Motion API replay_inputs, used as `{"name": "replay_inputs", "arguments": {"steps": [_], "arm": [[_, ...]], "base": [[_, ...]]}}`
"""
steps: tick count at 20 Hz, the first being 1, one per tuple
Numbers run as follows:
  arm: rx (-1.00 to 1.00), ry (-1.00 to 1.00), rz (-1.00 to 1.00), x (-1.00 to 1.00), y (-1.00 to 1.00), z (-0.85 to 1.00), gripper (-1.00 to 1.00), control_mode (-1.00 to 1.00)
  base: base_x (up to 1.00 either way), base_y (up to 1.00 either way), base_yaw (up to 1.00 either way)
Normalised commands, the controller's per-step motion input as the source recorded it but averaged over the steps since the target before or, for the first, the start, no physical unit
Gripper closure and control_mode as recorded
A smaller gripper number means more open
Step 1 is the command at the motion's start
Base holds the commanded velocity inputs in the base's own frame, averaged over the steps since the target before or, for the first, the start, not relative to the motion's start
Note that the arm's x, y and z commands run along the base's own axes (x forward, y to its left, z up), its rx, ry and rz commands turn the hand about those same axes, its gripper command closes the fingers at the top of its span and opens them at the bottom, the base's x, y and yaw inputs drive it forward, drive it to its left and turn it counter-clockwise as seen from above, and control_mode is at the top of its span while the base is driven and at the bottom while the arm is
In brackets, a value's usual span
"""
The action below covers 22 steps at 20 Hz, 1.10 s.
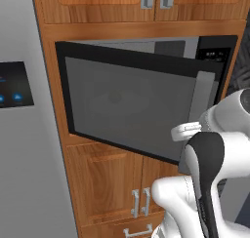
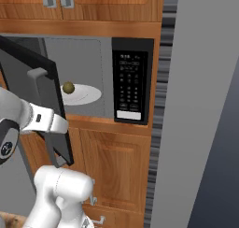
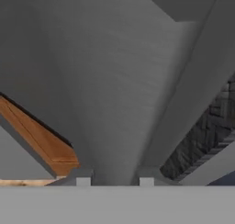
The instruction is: Retrieve the reheated potato from the microwave, then place the potato, cheese, and condiment on the cutting board.
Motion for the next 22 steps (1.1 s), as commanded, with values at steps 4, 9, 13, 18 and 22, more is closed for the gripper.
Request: {"name": "replay_inputs", "arguments": {"steps": [4, 9, 13, 18, 22], "arm": [[0.00, -0.12, -0.10, -0.40, 0.06, 0.01, -1.00, -1.00], [0.01, -0.10, -0.11, -0.43, -0.22, 0.00, -1.00, -1.00], [0.07, -0.16, -0.08, -0.73, -0.19, 0.01, -1.00, -1.00], [0.19, -0.06, -0.05, -0.57, -0.28, 0.07, -1.00, -1.00], [0.31, -0.05, 0.01, -0.12, -0.51, 0.08, -1.00, -1.00]], "base": [[0.00, 0.00, 0.00], [0.00, 0.00, 0.00], [0.00, 0.00, 0.00], [0.00, 0.00, 0.00], [0.00, 0.00, 0.00]]}}
